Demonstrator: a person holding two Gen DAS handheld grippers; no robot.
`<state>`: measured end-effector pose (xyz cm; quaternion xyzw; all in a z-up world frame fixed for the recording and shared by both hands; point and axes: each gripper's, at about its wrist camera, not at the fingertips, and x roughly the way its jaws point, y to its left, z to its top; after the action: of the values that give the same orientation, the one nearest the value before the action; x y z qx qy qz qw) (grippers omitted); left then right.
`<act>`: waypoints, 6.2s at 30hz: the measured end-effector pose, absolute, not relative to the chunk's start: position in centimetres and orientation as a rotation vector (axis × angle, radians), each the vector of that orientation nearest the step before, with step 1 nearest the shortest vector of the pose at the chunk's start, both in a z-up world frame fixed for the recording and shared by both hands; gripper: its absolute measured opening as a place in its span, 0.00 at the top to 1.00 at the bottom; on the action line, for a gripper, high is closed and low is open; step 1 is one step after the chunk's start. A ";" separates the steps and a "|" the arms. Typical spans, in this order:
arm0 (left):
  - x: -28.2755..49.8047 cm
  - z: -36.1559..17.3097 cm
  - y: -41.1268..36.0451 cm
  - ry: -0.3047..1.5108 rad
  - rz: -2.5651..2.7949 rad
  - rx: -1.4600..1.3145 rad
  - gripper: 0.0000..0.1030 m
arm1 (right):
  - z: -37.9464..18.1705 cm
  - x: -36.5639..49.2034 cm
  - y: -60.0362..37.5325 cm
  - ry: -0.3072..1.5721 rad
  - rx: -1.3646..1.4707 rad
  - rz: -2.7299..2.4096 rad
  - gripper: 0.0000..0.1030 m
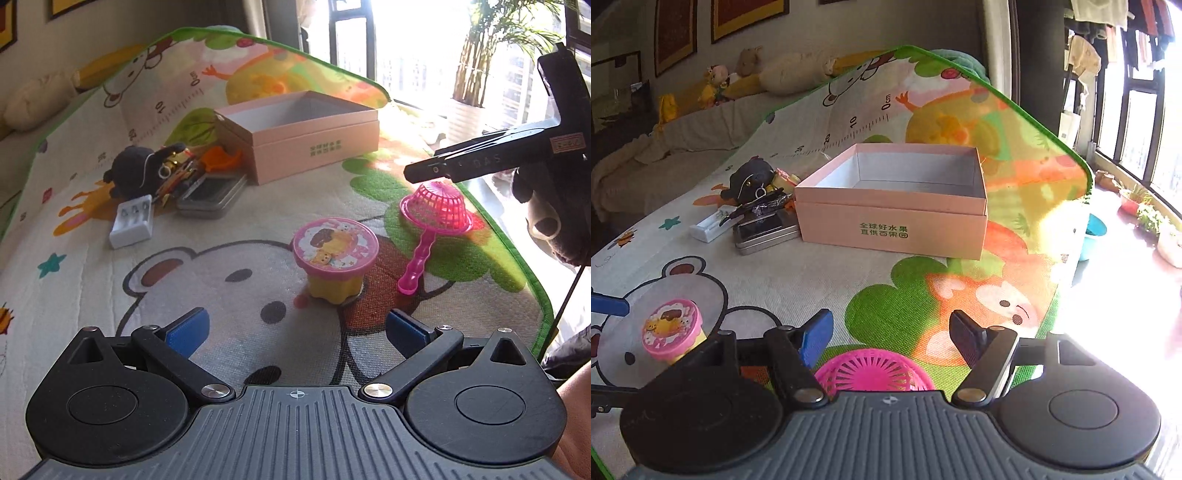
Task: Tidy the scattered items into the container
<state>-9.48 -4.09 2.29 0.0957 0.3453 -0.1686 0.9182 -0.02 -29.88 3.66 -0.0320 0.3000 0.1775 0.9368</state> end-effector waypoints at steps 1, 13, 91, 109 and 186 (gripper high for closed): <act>-9.4 2.3 -4.1 0.711 -0.351 0.191 0.00 | 4.0 -0.8 -30.2 0.612 -0.049 0.380 0.28; -8.6 1.6 -5.5 0.715 -0.391 0.174 0.00 | 1.8 -1.1 -30.8 0.805 0.141 0.436 0.23; 2.8 4.6 3.6 0.607 -0.005 0.323 0.00 | 7.8 9.2 -21.8 0.419 -0.306 0.440 0.27; -1.5 5.5 11.7 0.602 0.094 0.019 0.00 | 1.9 7.0 -7.6 0.505 -0.510 0.611 0.61; 4.6 4.2 2.0 0.625 -0.159 -0.003 0.05 | 1.0 2.7 -22.6 0.687 -0.113 0.285 0.09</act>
<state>4.56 2.04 4.18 -0.0016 0.3071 -0.0779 0.9485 2.65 -22.60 1.04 -0.0550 0.3354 0.1394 0.9301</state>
